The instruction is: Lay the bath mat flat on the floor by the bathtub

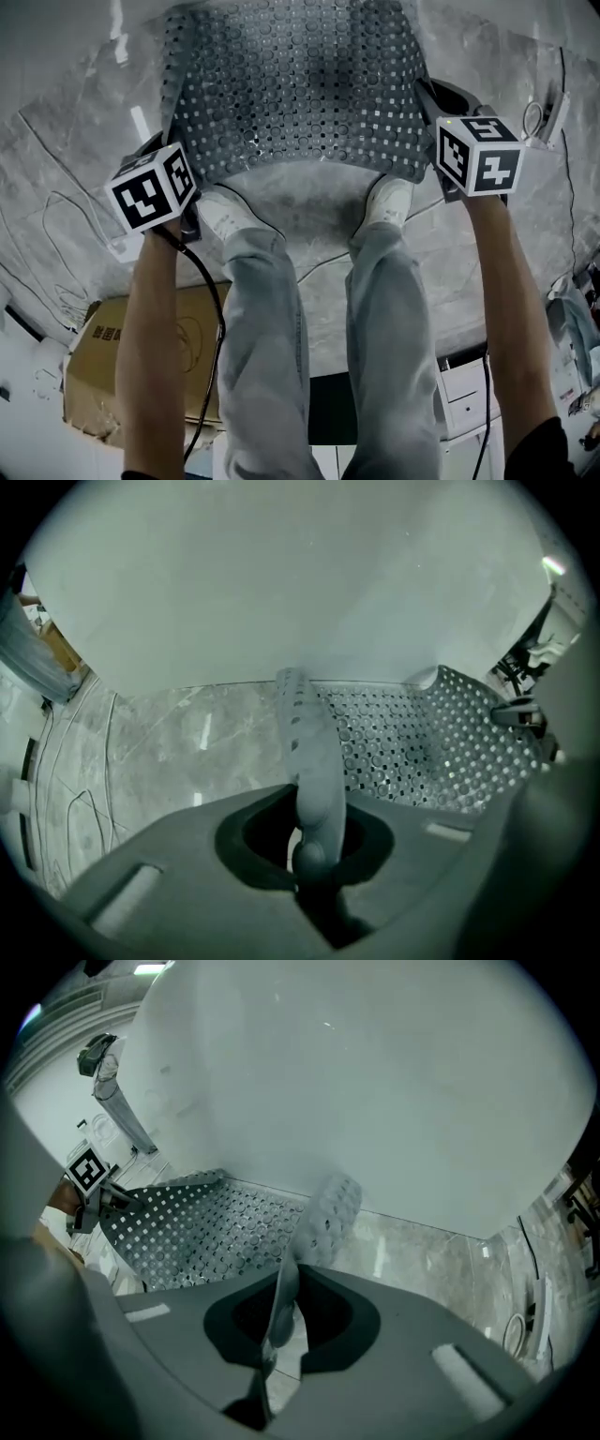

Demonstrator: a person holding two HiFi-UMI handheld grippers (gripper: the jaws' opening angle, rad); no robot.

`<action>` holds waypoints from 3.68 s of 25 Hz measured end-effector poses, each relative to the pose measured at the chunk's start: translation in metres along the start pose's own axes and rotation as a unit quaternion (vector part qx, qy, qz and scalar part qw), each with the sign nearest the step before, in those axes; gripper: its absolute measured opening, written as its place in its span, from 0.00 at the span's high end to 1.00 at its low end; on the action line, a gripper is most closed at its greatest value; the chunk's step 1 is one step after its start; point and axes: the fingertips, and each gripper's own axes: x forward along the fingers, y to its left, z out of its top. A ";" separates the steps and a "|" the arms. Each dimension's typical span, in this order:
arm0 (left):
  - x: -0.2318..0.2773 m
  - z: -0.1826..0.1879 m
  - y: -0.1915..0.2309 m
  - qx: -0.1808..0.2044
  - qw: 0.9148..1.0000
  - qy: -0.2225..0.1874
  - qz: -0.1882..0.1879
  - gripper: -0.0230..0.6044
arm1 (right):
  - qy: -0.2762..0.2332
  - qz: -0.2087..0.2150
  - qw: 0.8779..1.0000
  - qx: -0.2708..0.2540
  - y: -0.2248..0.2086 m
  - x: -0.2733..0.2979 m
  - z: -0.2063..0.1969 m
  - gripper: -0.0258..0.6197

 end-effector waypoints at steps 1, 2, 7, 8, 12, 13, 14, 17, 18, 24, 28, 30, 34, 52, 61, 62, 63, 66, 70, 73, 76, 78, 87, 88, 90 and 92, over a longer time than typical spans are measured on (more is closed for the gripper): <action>0.004 -0.004 0.004 -0.001 1.000 0.002 0.003 0.92 | 0.003 -0.003 1.000 -0.001 -0.002 0.004 -0.003 0.93; 0.009 -0.008 0.008 -0.004 1.000 0.004 0.006 0.92 | 0.005 -0.006 1.000 -0.001 -0.004 0.007 -0.007 0.93; 0.032 -0.031 0.027 -0.023 0.999 0.015 0.019 0.92 | 0.019 -0.017 1.000 -0.004 -0.014 0.025 -0.027 0.92; 0.035 -0.033 0.030 -0.019 0.999 0.017 0.021 0.92 | 0.021 -0.019 1.000 -0.006 -0.015 0.028 -0.029 0.93; 0.046 -0.040 0.036 -0.006 0.999 0.025 0.029 0.92 | 0.031 -0.036 0.999 -0.012 -0.022 0.039 -0.040 0.92; 0.049 -0.041 0.039 -0.005 0.999 0.029 0.034 0.92 | 0.033 -0.044 0.998 -0.010 -0.025 0.041 -0.044 0.92; 0.052 -0.043 0.042 -0.003 0.999 0.033 0.040 0.91 | 0.035 -0.053 0.998 -0.006 -0.028 0.042 -0.047 0.92; 0.060 -0.049 0.049 0.006 0.997 0.050 0.056 0.91 | 0.044 -0.085 0.995 0.014 -0.041 0.045 -0.058 0.92; 0.062 -0.051 0.051 0.008 0.997 0.056 0.059 0.90 | 0.049 -0.098 0.994 0.021 -0.045 0.046 -0.062 0.92; 0.069 -0.058 0.057 0.006 0.993 0.090 0.071 0.86 | 0.120 -0.129 0.983 0.049 -0.063 0.051 -0.103 0.85; 0.058 -0.062 0.069 0.012 0.990 0.103 0.092 0.84 | 0.152 -0.112 0.980 0.069 -0.059 0.050 -0.110 0.72; 0.048 -0.065 0.075 0.000 0.989 0.106 0.099 0.80 | 0.146 -0.111 0.979 0.082 -0.056 0.043 -0.104 0.71; 0.028 -0.067 0.078 -0.015 0.989 0.109 0.098 0.79 | 0.149 -0.117 0.978 0.087 -0.053 0.027 -0.099 0.68; -0.050 -0.055 0.010 -0.043 0.992 0.099 0.060 0.88 | 0.135 -0.071 0.982 0.112 0.004 -0.039 -0.070 0.81; -0.111 -0.073 0.015 0.001 0.986 0.136 0.095 0.95 | 0.136 -0.049 0.987 0.075 0.042 -0.083 -0.058 0.95; -0.117 -0.075 0.015 0.003 0.985 0.139 0.098 0.95 | 0.136 -0.050 0.986 0.081 0.042 -0.089 -0.058 0.95; -0.124 -0.076 0.014 0.003 0.985 0.140 0.098 0.95 | 0.137 -0.049 0.985 0.088 0.044 -0.094 -0.059 0.95; -0.144 -0.085 0.002 -0.004 0.984 0.151 0.090 0.95 | 0.140 -0.045 0.984 0.102 0.051 -0.111 -0.061 0.95; -0.159 -0.089 -0.035 -0.001 0.988 0.149 0.044 0.95 | 0.136 -0.041 0.980 0.138 0.060 -0.134 -0.063 0.95; -0.168 -0.084 -0.070 0.012 0.991 0.134 0.003 0.95 | 0.134 -0.031 0.978 0.155 0.072 -0.149 -0.065 0.95; -0.181 -0.082 -0.099 0.017 0.991 0.132 -0.019 0.95 | 0.128 -0.020 0.978 0.161 0.082 -0.164 -0.064 0.95; -0.193 -0.078 -0.112 0.014 0.991 0.131 -0.027 0.95 | 0.117 -0.009 0.977 0.177 0.089 -0.172 -0.058 0.95; -0.255 -0.051 -0.152 -0.012 0.992 0.112 -0.053 0.96 | 0.095 0.012 0.980 0.173 0.097 -0.231 -0.036 0.95; -0.262 -0.047 -0.152 -0.015 0.993 0.110 -0.052 0.96 | 0.090 0.013 0.981 0.172 0.097 -0.236 -0.031 0.95; -0.272 -0.036 -0.154 -0.017 0.994 0.100 -0.051 0.95 | 0.080 0.016 0.982 0.172 0.096 -0.246 -0.019 0.95; -0.284 -0.026 -0.155 -0.020 0.994 0.093 -0.049 0.95 | 0.069 0.018 0.983 0.166 0.094 -0.256 -0.005 0.95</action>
